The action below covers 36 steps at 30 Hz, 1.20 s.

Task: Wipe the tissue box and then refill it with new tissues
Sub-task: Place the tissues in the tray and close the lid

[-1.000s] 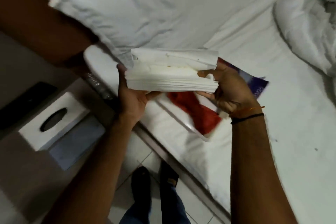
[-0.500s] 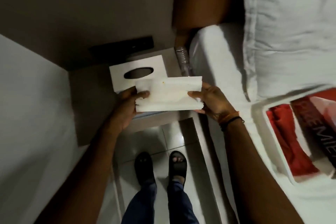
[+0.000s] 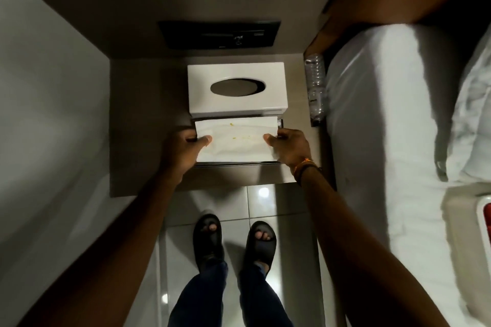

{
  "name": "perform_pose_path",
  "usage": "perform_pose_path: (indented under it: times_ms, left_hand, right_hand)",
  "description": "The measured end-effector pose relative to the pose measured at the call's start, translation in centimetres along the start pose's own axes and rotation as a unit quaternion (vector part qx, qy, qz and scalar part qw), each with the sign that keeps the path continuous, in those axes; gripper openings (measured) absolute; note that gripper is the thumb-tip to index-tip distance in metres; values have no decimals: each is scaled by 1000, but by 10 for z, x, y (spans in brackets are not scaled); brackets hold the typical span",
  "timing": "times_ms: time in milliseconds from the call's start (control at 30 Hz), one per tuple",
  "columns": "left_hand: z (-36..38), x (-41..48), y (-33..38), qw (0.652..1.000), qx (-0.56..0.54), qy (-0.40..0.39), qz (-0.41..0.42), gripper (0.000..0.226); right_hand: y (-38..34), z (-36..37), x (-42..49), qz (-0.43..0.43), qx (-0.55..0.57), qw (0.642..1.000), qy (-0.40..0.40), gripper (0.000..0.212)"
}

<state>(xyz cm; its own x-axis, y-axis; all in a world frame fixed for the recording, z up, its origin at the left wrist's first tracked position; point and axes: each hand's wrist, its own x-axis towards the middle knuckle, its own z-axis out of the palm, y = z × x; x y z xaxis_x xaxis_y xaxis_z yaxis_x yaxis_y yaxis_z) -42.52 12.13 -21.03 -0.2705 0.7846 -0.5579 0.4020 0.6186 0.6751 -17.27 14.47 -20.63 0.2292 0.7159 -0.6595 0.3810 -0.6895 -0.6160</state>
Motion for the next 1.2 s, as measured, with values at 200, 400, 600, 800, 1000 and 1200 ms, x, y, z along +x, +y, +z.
perform_pose_path:
  times_ms: [200,400,600,800,1000,1200]
  left_hand:
    - [9,13,-4,995,87,35,20,43]
    - [16,11,-9,991,108,45,61,44]
    - [24,12,-13,982,138,85,102,44]
    - [28,14,-16,988,104,89,72,16]
    - [29,14,-17,985,105,113,80,22]
    - [25,11,-18,984,98,122,83,24]
  right_hand:
    - [3,10,9,-30,-92,993,61,31]
    - [7,11,12,-24,-109,991,76,32]
    - [9,9,12,-18,-99,990,99,32]
    - [7,6,19,4,-181,977,117,46]
    - [4,7,20,-8,-223,967,125,42]
    - [5,1,13,-41,-199,972,115,32]
